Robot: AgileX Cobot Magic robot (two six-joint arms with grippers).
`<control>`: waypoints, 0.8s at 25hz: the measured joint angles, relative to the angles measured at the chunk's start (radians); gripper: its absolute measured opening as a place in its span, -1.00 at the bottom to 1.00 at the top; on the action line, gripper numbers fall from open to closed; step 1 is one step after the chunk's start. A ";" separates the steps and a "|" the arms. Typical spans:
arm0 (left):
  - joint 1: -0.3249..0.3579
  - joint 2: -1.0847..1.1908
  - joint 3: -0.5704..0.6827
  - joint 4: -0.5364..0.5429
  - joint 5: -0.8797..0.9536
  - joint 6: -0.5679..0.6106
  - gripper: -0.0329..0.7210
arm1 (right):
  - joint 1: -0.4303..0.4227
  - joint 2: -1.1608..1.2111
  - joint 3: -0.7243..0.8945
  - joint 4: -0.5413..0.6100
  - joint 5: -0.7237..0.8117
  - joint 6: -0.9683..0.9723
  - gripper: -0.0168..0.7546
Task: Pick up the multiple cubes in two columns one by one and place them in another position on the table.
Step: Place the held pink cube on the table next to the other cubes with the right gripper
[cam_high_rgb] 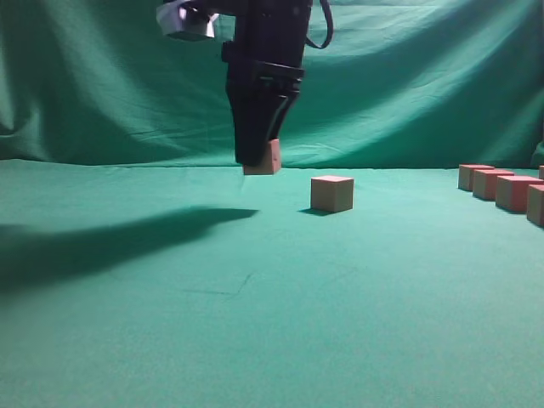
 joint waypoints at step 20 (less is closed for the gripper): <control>0.000 0.000 0.000 0.000 0.000 0.000 -0.91 | -0.113 0.045 -0.002 0.183 -0.051 -0.103 -0.27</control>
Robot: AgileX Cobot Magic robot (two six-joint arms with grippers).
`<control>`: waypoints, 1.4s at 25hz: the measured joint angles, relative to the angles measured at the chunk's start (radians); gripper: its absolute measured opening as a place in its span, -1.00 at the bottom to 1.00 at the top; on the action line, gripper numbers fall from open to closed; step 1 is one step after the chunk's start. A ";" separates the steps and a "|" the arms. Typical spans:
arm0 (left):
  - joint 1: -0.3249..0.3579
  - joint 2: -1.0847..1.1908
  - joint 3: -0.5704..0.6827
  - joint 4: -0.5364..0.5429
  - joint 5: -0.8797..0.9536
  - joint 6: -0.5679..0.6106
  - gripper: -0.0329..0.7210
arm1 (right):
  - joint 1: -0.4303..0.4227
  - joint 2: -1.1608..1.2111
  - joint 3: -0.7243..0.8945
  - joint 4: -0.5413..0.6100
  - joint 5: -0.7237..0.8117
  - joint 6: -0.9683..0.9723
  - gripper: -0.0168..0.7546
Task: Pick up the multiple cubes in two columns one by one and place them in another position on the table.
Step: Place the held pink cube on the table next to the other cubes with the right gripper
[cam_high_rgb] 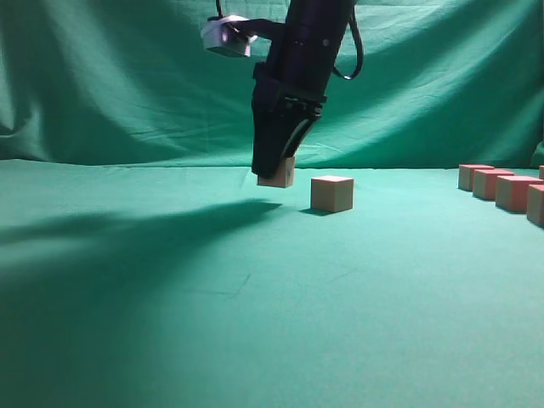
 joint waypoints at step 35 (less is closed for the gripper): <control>0.000 0.000 0.000 0.000 0.000 0.000 -0.91 | 0.000 0.036 -0.004 -0.022 -0.007 -0.089 -0.27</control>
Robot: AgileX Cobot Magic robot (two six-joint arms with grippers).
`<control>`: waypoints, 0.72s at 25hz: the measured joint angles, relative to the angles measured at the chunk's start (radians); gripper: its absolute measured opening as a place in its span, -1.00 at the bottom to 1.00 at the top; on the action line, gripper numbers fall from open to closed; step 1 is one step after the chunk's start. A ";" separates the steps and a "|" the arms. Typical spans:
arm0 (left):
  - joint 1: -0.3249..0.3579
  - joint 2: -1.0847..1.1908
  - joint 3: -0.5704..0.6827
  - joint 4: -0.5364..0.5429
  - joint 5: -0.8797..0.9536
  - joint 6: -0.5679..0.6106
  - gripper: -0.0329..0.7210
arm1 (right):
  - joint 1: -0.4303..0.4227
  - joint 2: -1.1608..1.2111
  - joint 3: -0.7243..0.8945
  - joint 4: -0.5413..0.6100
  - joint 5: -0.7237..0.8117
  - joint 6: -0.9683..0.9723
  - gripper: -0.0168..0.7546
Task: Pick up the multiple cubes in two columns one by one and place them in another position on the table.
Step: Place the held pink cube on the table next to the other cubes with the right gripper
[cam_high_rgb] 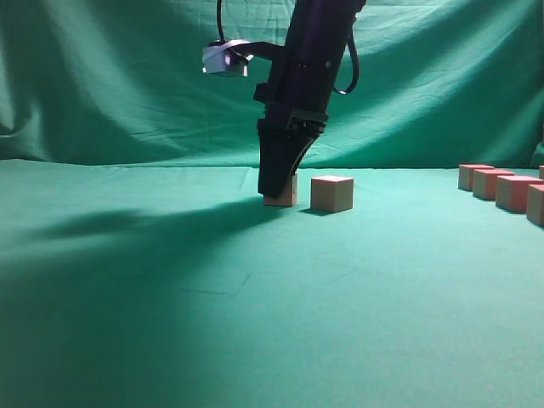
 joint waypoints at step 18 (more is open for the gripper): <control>0.000 0.000 0.000 0.000 0.000 0.000 -0.91 | 0.000 0.000 -0.001 -0.011 0.002 -0.004 -0.27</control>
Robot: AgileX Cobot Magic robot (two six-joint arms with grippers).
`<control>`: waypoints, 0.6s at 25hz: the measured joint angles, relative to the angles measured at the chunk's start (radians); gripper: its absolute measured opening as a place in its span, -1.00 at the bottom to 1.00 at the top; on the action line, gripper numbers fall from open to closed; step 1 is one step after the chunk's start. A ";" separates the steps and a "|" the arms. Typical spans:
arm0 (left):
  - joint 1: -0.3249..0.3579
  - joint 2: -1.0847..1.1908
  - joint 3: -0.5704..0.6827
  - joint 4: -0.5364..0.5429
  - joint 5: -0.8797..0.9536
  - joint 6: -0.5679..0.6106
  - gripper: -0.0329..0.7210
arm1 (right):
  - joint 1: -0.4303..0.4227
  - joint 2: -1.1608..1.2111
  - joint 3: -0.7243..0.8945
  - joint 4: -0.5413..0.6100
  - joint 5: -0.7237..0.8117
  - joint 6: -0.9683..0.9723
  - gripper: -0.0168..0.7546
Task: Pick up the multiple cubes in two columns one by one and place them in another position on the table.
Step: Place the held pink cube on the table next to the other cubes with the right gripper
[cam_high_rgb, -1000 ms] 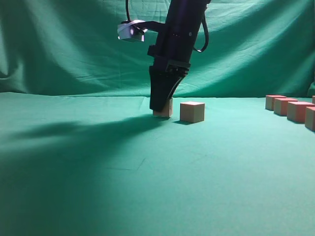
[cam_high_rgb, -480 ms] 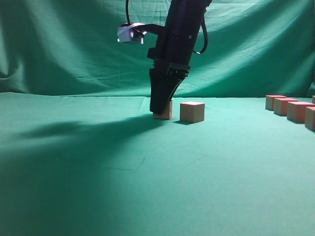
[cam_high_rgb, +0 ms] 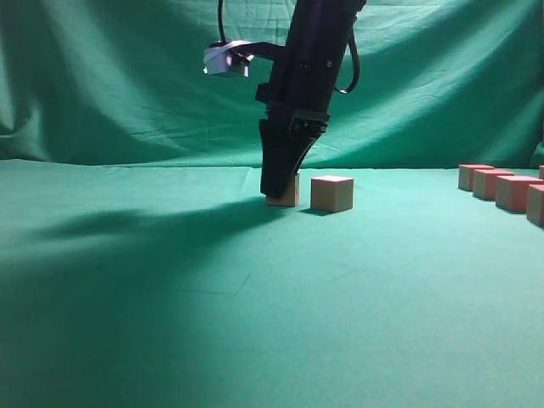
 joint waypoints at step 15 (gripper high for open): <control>0.000 0.000 0.000 0.000 0.000 0.000 -0.91 | 0.000 0.000 0.000 -0.002 0.017 0.006 0.27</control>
